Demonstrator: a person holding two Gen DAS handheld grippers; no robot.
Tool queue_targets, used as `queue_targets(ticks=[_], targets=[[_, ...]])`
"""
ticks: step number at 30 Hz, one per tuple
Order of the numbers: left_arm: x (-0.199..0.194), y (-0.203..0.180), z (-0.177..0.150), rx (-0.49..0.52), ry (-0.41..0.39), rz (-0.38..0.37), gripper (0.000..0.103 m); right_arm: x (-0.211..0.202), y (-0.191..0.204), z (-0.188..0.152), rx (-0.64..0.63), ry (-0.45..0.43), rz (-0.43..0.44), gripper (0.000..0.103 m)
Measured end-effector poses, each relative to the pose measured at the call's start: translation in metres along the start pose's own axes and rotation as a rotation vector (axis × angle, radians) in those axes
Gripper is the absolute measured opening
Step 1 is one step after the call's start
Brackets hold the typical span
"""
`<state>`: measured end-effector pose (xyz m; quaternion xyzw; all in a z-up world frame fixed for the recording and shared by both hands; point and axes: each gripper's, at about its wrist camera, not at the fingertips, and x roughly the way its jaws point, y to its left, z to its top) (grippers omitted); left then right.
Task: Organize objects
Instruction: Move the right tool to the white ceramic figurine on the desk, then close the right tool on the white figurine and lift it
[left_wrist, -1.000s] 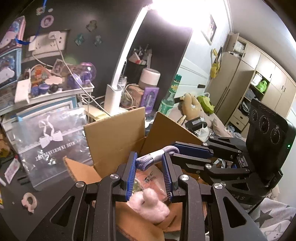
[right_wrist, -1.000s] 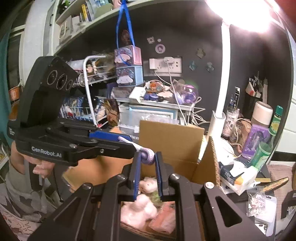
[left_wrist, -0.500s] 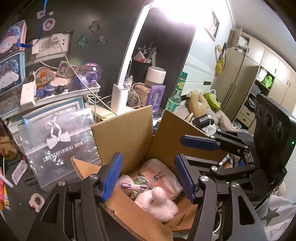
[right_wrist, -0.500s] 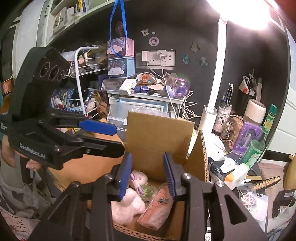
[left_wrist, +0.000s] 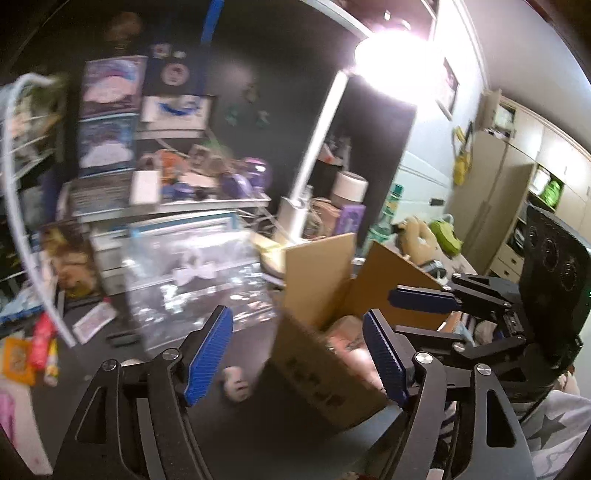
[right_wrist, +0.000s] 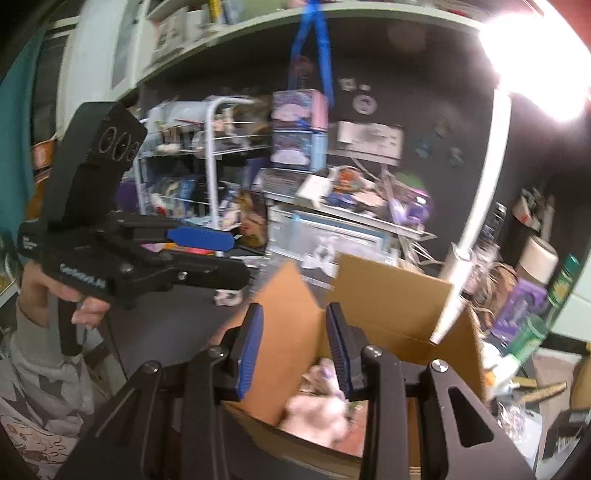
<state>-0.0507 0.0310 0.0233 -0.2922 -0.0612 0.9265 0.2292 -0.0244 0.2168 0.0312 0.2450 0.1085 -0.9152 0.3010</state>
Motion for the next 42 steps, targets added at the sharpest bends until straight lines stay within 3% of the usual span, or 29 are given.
queue_targets(ticks=[10, 18, 20, 25, 31, 35, 42], targets=[[-0.055, 0.079, -0.045, -0.116, -0.042, 0.12, 0.078, 0.045, 0.088, 0.018, -0.11, 0.056, 0.163, 0.032], [-0.057, 0.123, -0.086, -0.194, -0.015, 0.133, 0.081, 0.111, 0.125, -0.014, -0.028, 0.209, 0.224, 0.032], [-0.055, 0.13, -0.094, -0.213, -0.007, 0.129, 0.081, 0.129, 0.122, -0.027, 0.018, 0.253, 0.182, 0.032], [-0.043, 0.145, -0.113, -0.249, 0.021, 0.118, 0.082, 0.157, 0.102, -0.053, 0.096, 0.303, -0.02, 0.032], [-0.023, 0.152, -0.123, -0.271, 0.056, 0.059, 0.082, 0.177, 0.077, -0.06, 0.145, 0.335, -0.176, 0.032], [-0.014, 0.154, -0.124, -0.268, 0.071, 0.042, 0.082, 0.191, 0.068, -0.06, 0.162, 0.345, -0.232, 0.032], [-0.01, 0.159, -0.126, -0.28, 0.084, 0.045, 0.082, 0.208, 0.059, -0.062, 0.189, 0.37, -0.252, 0.032]])
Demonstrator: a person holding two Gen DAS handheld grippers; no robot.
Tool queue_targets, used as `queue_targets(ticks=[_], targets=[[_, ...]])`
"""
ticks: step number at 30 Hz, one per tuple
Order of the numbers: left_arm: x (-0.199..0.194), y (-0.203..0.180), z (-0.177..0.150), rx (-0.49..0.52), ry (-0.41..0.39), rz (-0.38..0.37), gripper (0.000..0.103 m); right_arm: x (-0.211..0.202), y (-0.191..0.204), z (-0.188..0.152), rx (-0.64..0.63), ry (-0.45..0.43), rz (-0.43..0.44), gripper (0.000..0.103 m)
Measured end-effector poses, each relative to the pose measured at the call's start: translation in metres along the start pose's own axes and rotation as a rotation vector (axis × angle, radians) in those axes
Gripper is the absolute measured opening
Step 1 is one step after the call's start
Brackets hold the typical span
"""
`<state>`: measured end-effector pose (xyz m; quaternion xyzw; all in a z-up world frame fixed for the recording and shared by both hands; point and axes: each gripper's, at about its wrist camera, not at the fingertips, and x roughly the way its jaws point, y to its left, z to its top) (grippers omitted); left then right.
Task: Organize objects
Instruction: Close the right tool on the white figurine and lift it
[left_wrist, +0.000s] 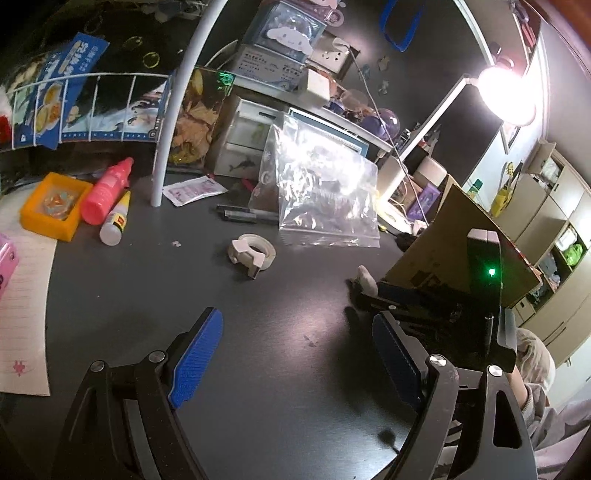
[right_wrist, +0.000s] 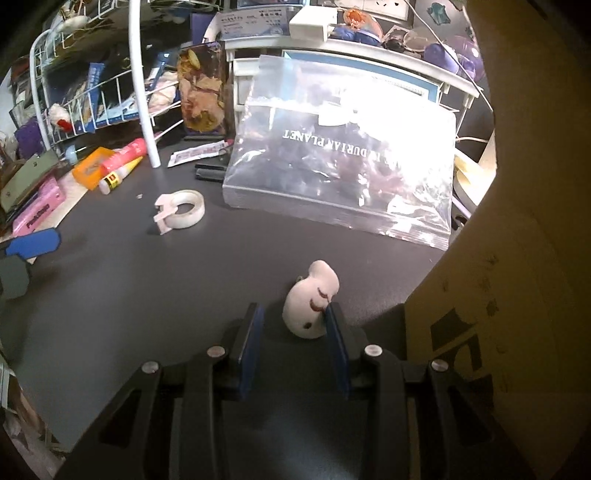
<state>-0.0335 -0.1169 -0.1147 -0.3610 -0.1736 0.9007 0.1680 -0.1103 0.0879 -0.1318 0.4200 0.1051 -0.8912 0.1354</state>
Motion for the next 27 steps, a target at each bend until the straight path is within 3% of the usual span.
queue_targets(ticks=[7, 9, 13, 27], targets=[[-0.006, 0.003, -0.002, -0.01, 0.0, 0.014, 0.082, 0.008, -0.002, 0.002, -0.001, 0.003, -0.014, 0.031], [-0.008, 0.002, -0.003, -0.012, -0.002, 0.018, 0.082, 0.01, -0.002, 0.004, 0.005, 0.001, -0.006, 0.024], [-0.012, -0.001, -0.005, -0.013, -0.007, 0.025, 0.082, 0.011, -0.002, 0.005, -0.005, -0.006, -0.001, 0.022], [-0.024, -0.037, -0.006, 0.037, -0.026, -0.024, 0.082, -0.047, 0.035, -0.002, -0.145, -0.117, 0.202, 0.021]])
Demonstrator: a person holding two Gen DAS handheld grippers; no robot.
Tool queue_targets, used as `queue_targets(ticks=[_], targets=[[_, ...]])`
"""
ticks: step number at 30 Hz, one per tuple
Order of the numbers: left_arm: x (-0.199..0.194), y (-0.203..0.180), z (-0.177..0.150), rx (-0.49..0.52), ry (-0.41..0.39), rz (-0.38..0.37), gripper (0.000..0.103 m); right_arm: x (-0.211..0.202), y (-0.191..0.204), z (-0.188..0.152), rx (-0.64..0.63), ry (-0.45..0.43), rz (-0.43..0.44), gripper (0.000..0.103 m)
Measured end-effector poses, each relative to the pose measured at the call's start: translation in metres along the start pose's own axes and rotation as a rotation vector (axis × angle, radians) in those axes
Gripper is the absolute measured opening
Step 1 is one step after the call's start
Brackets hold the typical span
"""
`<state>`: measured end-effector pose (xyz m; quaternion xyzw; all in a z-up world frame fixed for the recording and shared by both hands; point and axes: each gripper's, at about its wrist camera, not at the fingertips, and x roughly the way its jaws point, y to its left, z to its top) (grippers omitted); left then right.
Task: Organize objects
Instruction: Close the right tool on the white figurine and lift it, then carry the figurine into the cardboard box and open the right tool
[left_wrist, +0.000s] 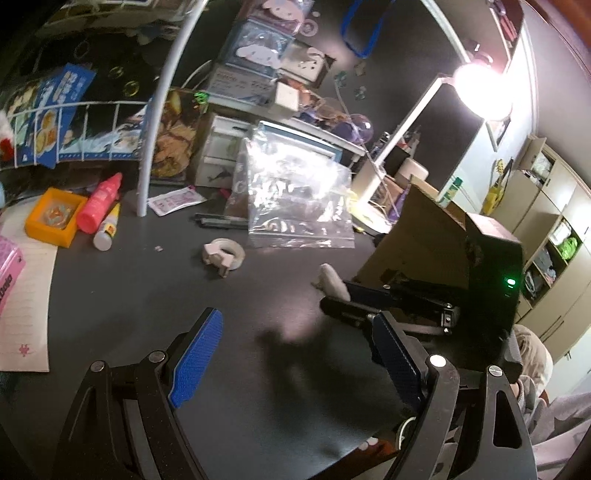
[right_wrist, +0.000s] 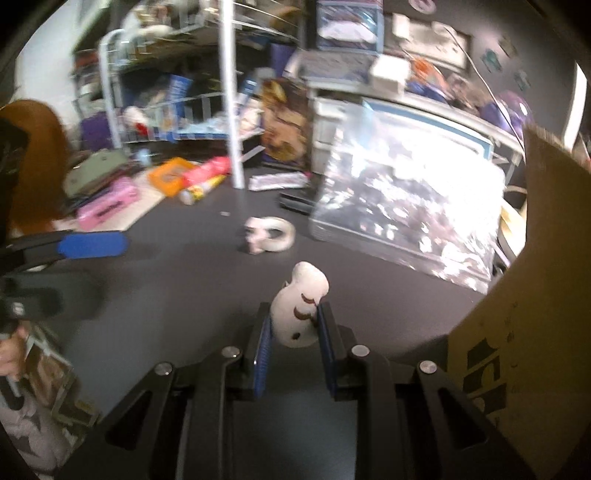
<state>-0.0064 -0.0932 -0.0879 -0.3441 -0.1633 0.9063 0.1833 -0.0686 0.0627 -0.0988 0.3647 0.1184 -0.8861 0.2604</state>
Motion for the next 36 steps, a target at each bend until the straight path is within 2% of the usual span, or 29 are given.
queue_targets(ticks=[7, 19, 26, 36], targets=[[-0.001, -0.024, 0.002, 0.036, -0.002, -0.025, 0.082, -0.034, 0.019, 0.004, -0.073, -0.059, 0.094, 0.021], [-0.007, -0.069, 0.02, 0.068, -0.051, -0.108, 0.081, -0.089, 0.019, 0.007, -0.146, -0.171, 0.15, 0.021], [-0.005, -0.102, 0.035, 0.115, -0.065, -0.178, 0.066, -0.119, 0.007, 0.011, -0.175, -0.242, 0.139, 0.021], [0.022, -0.152, 0.057, 0.193, -0.032, -0.22, 0.061, -0.148, -0.037, 0.006, -0.14, -0.306, 0.088, 0.021]])
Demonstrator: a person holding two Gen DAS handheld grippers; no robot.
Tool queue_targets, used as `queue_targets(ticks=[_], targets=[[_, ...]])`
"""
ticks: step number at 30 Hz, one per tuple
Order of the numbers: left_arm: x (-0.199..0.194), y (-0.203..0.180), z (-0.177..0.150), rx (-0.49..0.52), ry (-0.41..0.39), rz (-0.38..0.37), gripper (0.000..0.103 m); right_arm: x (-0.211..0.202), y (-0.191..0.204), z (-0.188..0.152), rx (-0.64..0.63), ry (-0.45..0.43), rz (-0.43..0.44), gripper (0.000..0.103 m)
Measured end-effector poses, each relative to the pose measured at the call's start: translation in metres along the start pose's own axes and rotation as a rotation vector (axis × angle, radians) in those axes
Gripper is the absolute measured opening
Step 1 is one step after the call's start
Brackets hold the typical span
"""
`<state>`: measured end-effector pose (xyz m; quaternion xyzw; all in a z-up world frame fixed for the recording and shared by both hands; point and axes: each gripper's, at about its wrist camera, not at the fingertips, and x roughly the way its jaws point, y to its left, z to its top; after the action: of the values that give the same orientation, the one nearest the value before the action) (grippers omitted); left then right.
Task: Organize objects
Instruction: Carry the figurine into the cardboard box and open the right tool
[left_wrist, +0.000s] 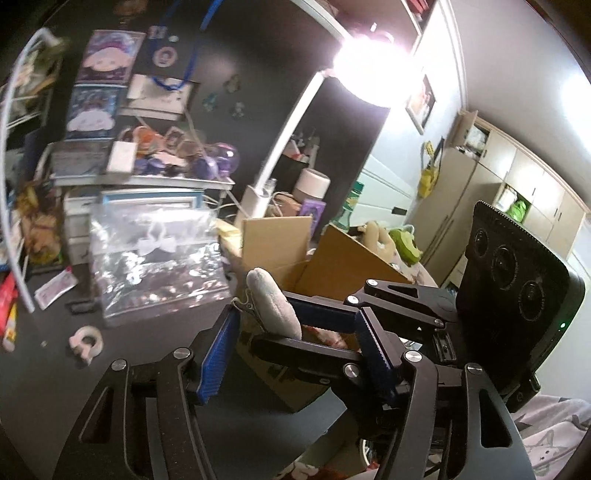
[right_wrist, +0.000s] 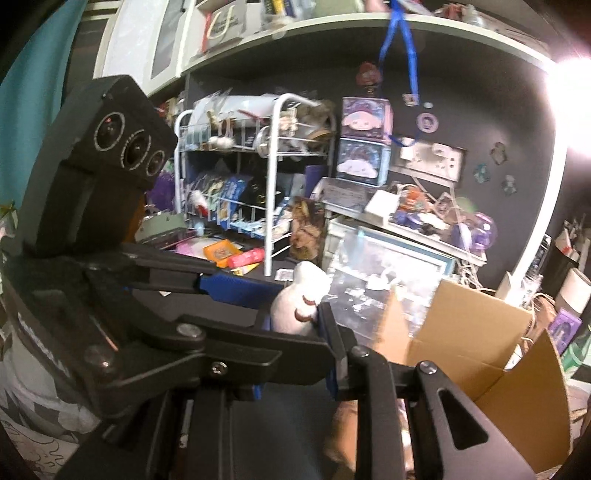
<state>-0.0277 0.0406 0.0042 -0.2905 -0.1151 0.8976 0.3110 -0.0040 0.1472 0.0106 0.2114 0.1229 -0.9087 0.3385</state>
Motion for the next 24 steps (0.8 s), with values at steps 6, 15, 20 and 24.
queue_targets(ticks=[6, 15, 20, 24], targets=[[0.03, -0.02, 0.015, 0.042, 0.037, -0.025, 0.061, -0.014, -0.031, -0.006, 0.038, -0.014, -0.038, 0.021], [0.074, -0.042, 0.032, 0.078, 0.111, -0.069, 0.061, -0.027, -0.074, -0.017, 0.098, 0.0, -0.091, 0.021], [0.097, -0.046, 0.036, 0.071, 0.158, -0.088, 0.061, -0.03, -0.095, -0.024, 0.133, 0.032, -0.108, 0.021], [0.103, -0.051, 0.037, 0.093, 0.17, -0.067, 0.061, -0.028, -0.107, -0.03, 0.165, 0.059, -0.101, 0.021]])
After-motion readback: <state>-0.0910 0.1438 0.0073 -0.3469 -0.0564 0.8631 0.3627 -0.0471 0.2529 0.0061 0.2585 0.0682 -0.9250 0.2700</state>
